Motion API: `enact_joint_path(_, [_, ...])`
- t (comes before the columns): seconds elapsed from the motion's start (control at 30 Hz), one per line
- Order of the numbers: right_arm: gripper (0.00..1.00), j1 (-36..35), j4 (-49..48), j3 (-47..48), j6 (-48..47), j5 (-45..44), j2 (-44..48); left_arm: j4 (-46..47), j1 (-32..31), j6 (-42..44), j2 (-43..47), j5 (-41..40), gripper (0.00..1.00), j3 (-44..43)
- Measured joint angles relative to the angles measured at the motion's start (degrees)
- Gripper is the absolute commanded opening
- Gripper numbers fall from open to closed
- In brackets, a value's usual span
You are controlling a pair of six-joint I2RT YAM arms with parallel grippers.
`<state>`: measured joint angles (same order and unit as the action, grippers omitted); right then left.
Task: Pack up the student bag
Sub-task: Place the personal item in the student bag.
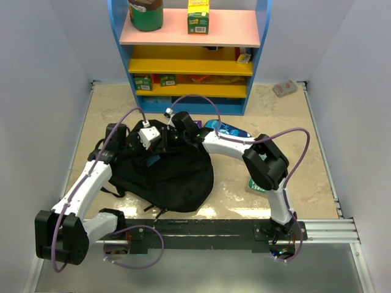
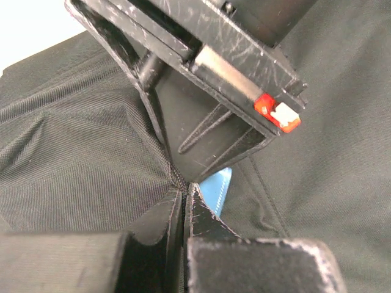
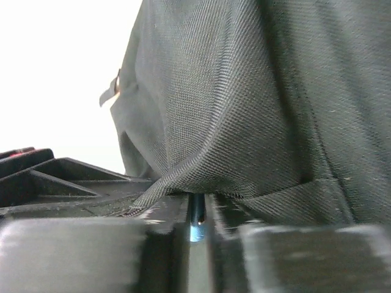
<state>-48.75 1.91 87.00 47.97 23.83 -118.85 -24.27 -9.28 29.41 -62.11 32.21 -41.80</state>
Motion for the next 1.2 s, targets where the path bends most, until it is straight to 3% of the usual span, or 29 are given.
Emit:
enact_joint_path(0.1, [0.66, -0.02, -2.62, -2.08, -0.11, -3.32, 1.01, 0.46, 0.00, 0.28, -0.39, -0.85, 0.00, 0.00])
enact_joint_path(0.17, [0.68, 0.13, -3.39, -4.00, -0.81, -5.29, 2.08, 1.22, 0.26, 0.22, -0.90, -2.73, 0.00, 0.00])
enact_joint_path(0.23, [0.63, 0.17, -4.39, -6.43, -1.07, -7.15, 4.00, 1.49, 0.24, -0.02, -1.86, -4.44, 0.00, 0.00])
enact_joint_path(0.33, [0.42, 0.09, -6.10, -10.45, -2.27, -10.71, 9.25, 1.53, -0.13, -0.98, -3.17, -6.40, 0.00, 0.13])
enact_joint_path(0.37, [0.23, 0.07, -6.51, -11.89, -2.95, -11.98, 11.63, 1.60, -0.13, -1.38, -3.34, -6.99, 0.00, 0.13])
enact_joint_path(0.43, [0.05, -0.35, -7.30, -14.03, -4.57, -14.80, 16.33, 2.03, -0.13, -2.08, -3.69, -7.65, 0.00, 0.13])
enact_joint_path(0.47, [0.00, -0.61, -7.72, -14.75, -5.29, -16.50, 18.47, 2.23, -0.13, -2.45, -3.85, -7.87, 0.00, 0.13])
enact_joint_path(0.63, [0.00, -5.55, -9.40, -16.68, -7.87, -23.34, 21.70, 2.38, -0.13, -3.56, -4.52, -8.24, 0.00, 0.11])
enact_joint_path(0.8, [0.00, -11.17, -9.92, -18.71, -7.87, -26.29, 16.24, 2.34, -0.13, -3.91, -4.52, -8.39, 0.00, 0.11])
enact_joint_path(1.2, [0.00, -10.82, -8.94, -14.03, -7.45, -32.06, 5.77, 1.62, -0.13, -3.67, -4.42, -7.72, 0.00, -0.22])
